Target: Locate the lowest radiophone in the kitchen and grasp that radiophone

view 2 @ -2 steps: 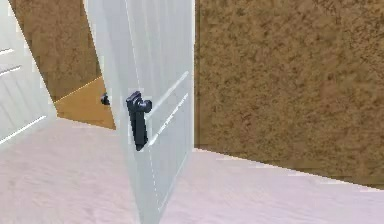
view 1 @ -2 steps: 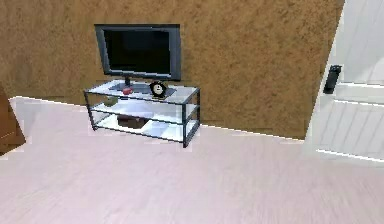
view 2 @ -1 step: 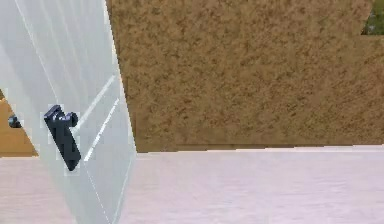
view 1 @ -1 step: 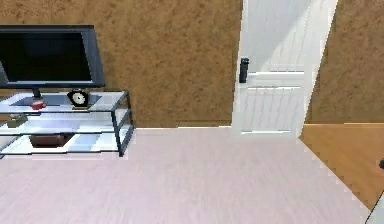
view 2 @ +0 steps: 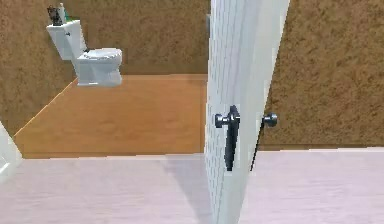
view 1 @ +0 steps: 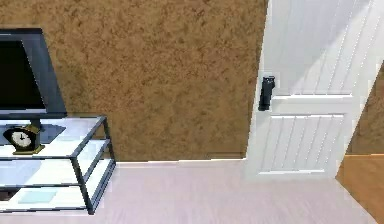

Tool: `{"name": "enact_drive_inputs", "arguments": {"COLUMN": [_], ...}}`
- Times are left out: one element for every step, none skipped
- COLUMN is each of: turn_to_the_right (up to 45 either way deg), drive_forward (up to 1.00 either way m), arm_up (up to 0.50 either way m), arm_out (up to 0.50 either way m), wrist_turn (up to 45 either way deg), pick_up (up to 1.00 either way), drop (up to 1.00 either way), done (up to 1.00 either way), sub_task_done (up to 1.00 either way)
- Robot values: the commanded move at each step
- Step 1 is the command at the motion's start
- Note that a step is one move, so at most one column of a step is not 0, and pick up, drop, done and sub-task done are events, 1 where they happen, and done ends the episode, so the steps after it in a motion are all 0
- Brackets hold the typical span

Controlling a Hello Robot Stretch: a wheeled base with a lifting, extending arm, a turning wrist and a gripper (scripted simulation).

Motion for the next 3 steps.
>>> {"name": "enact_drive_inputs", "arguments": {"turn_to_the_right": [42.0,0.0,42.0], "drive_forward": [0.00,0.45,0.00], "arm_up": [0.00,0.00,0.00], "arm_out": [0.00,0.00,0.00], "wrist_turn": [0.0,0.0,0.0], "pick_up": [0.00,0.00,0.00], "drop": [0.00,0.00,0.00], "done": [0.00,0.00,0.00], "sub_task_done": [0.00,0.00,0.00]}}
